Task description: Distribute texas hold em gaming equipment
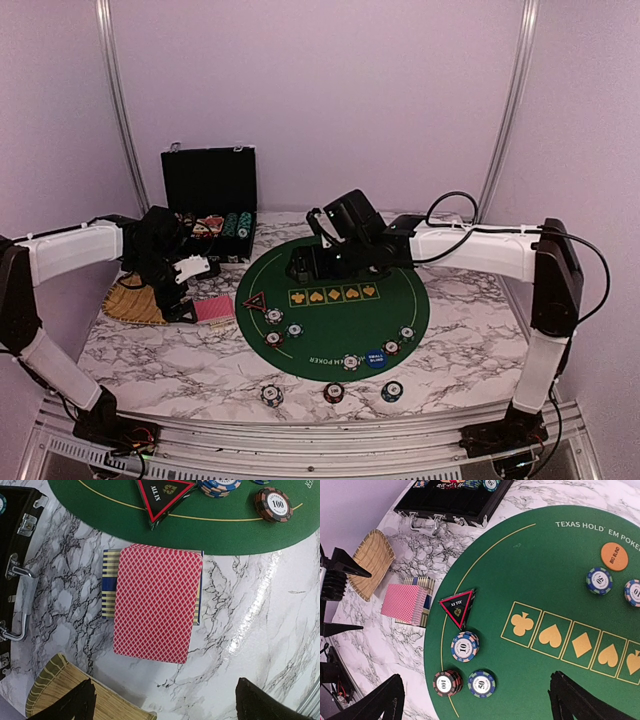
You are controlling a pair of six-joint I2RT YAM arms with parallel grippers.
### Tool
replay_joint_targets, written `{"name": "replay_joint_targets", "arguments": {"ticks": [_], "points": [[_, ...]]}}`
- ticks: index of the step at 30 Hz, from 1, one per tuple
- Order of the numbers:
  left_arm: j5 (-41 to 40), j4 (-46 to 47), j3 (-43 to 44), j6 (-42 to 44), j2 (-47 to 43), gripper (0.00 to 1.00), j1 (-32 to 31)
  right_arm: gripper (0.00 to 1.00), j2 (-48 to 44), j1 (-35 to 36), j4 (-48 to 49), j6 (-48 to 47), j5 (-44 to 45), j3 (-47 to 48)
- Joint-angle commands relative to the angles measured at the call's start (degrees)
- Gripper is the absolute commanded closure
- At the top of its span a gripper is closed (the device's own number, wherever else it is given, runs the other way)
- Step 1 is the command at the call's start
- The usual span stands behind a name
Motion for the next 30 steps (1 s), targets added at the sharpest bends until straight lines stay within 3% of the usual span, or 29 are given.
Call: {"name": "replay_joint_targets", "arguments": {"ticks": [1, 30], "points": [[-0.1, -1.6, 1.6, 3.2, 3.1, 0.01, -1.1, 0.01, -1.2, 0.5, 3.3, 1.4, -1.5, -1.4], [-1.2, -1.2, 4.6, 7.0, 12.0, 0.01, -2.0, 0.01, -3.0, 1.1, 2.9, 1.5, -2.8, -3.8]]}}
